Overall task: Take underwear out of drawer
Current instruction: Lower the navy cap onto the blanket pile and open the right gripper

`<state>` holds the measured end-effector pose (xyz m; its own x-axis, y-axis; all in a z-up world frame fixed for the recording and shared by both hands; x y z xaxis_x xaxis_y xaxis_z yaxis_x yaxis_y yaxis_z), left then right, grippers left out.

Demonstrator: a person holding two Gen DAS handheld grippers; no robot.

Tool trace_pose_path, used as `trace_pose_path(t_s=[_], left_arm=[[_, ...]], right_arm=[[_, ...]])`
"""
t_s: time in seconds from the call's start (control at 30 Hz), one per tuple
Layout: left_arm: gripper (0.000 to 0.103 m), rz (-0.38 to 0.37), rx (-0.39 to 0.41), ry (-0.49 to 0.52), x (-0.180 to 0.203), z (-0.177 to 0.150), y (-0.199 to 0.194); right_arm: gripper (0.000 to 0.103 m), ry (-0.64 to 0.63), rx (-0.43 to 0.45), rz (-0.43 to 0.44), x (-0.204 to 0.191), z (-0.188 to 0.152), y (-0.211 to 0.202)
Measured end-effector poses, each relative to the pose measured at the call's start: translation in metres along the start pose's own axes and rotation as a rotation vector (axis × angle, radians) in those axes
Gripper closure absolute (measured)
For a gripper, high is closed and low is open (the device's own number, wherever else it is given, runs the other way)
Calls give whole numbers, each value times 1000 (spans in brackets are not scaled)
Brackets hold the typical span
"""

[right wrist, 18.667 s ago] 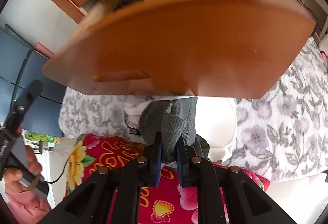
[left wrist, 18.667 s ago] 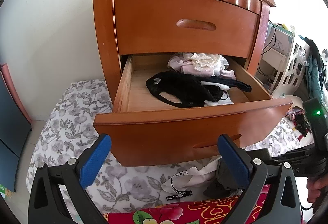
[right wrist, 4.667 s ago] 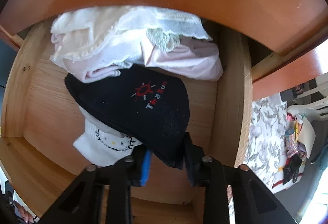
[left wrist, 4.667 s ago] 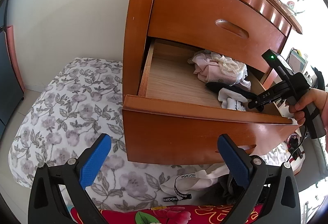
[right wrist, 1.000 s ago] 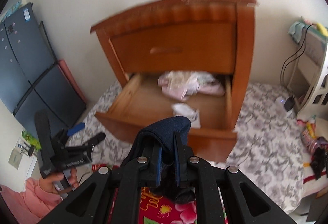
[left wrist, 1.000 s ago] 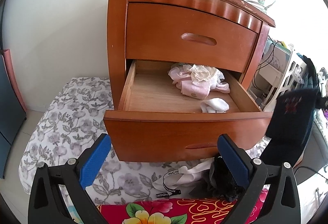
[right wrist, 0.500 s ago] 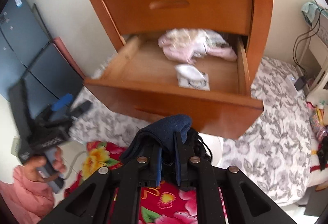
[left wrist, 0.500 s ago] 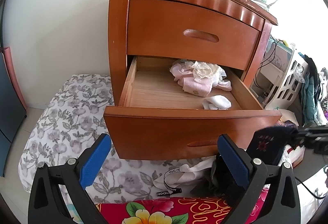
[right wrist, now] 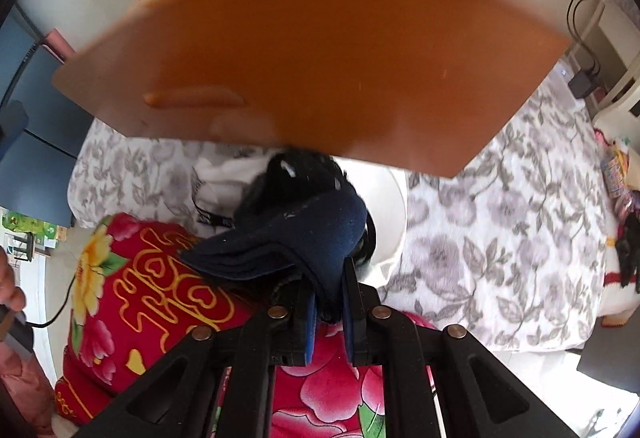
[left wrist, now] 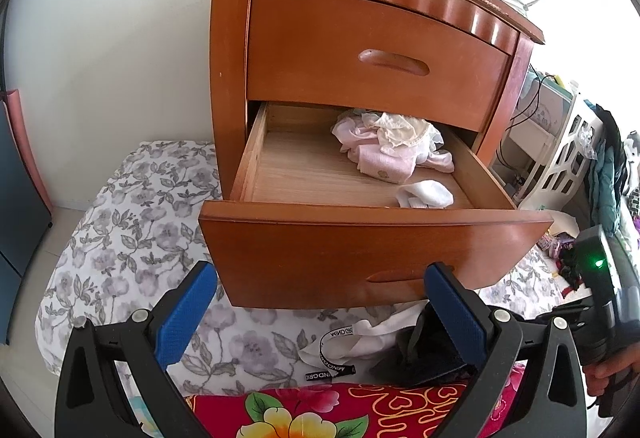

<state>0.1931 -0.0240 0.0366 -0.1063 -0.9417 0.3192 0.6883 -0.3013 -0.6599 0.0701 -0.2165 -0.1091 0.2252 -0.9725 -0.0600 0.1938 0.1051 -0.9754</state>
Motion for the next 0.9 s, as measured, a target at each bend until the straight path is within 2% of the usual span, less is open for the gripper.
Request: trace_pose_path(t_s=[0.23, 0.4, 0.6, 0.67, 0.8, 0.9], left_arm=[[0, 6, -7, -1, -1, -2, 3], [0, 8, -12, 0, -2, -2, 6], [0, 10, -12, -2, -2, -3, 6], [0, 11, -12, -2, -2, -3, 6], [0, 11, -13, -1, -3, -3, 6], [0, 11, -14, -1, -4, -4, 5]], right_arm=[[90, -3, -24, -9, 0, 0, 6], [89, -6, -25, -45, 4, 5, 2], [65, -8, -10, -88, 13, 9, -13], [53, -4, -5, -110, 17, 10, -19], [51, 4, 5, -155, 27, 11, -32], [44, 7, 31, -165, 29, 15, -42]])
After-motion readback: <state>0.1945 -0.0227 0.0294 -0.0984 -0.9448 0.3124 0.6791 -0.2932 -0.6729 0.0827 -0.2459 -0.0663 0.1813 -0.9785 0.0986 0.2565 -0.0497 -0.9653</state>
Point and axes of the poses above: each gripper's, at about its wrist camera, not at the fingertips, and y roughly the way its jaws point, x to its right, z to its top, the point moved 9 cm from there along y, roughly the way its jaws point, and after that the axes turned 15 degrees about -y, right-handed, at the moved point
